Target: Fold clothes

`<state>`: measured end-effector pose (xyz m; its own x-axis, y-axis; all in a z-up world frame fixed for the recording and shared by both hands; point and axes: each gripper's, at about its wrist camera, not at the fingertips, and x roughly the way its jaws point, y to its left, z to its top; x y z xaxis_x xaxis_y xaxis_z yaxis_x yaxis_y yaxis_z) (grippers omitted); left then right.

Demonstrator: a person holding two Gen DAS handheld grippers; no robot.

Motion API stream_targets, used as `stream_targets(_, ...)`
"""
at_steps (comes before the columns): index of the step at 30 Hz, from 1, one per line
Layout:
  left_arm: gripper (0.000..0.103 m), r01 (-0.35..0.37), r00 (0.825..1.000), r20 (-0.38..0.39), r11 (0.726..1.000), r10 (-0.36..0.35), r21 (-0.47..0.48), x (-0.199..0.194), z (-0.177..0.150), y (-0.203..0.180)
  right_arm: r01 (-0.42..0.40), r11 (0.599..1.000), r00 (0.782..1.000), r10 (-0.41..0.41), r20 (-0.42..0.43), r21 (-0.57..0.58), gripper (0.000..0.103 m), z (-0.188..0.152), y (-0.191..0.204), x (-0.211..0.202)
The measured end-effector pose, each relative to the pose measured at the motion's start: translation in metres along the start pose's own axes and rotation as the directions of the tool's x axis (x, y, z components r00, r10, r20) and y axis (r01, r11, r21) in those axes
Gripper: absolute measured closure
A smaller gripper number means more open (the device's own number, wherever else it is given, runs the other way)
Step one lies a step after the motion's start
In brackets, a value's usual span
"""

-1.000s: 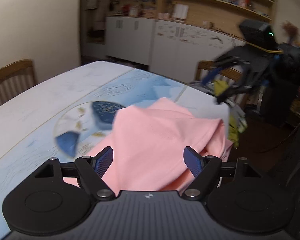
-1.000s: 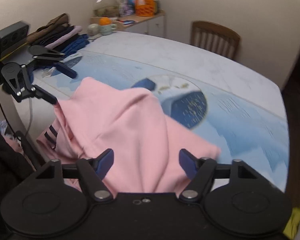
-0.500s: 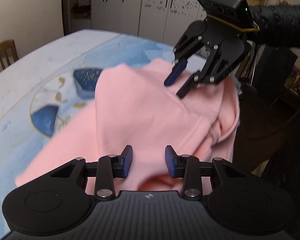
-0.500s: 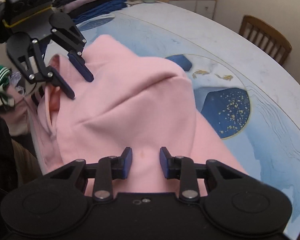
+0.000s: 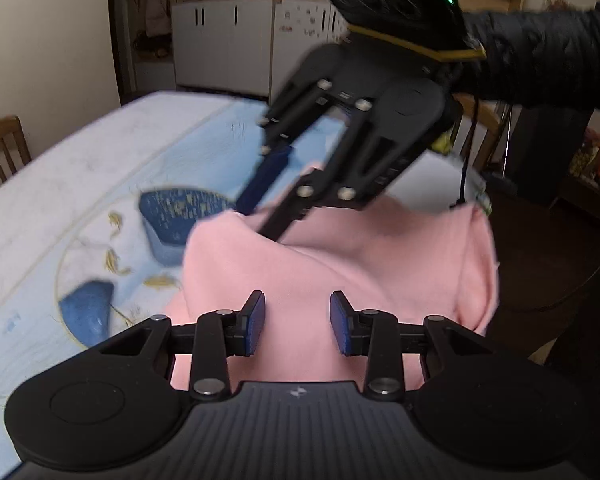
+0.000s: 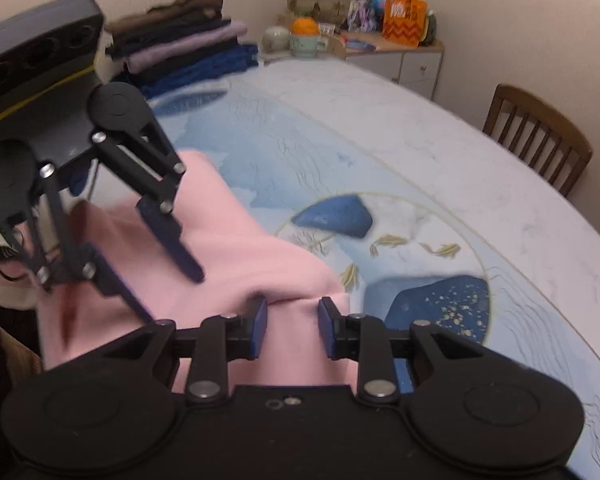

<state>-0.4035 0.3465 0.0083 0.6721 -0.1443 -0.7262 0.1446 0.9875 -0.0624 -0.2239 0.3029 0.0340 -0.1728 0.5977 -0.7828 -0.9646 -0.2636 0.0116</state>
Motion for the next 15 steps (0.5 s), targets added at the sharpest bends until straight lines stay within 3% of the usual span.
stream_targets(4, 0.069, -0.009, 0.999, -0.039, 0.998, 0.007, -0.056, 0.017, -0.014, 0.007, -0.02, 1.0, 0.999, 0.021, -0.05, 0.023, 0.0, -0.01, -0.007, 0.022)
stream_targets(8, 0.069, -0.022, 0.999, -0.03, 0.998, 0.02, -0.058, 0.005, -0.01, 0.0, -0.007, 1.0, 0.999, 0.008, -0.039, 0.015, 0.0, -0.011, 0.001, -0.004)
stream_targets(11, 0.069, -0.026, 1.0, -0.013, 0.998, 0.025, -0.049, -0.018, -0.012, -0.009, -0.046, 0.999, 0.999, 0.046, -0.024, -0.009, 0.0, -0.017, 0.02, -0.037)
stream_targets(15, 0.069, -0.043, 0.999, -0.033, 0.997, 0.041, -0.06, -0.034, -0.03, -0.019, -0.086, 0.996, 0.994, 0.084, -0.067, -0.017, 0.0, -0.036, 0.052, -0.066)
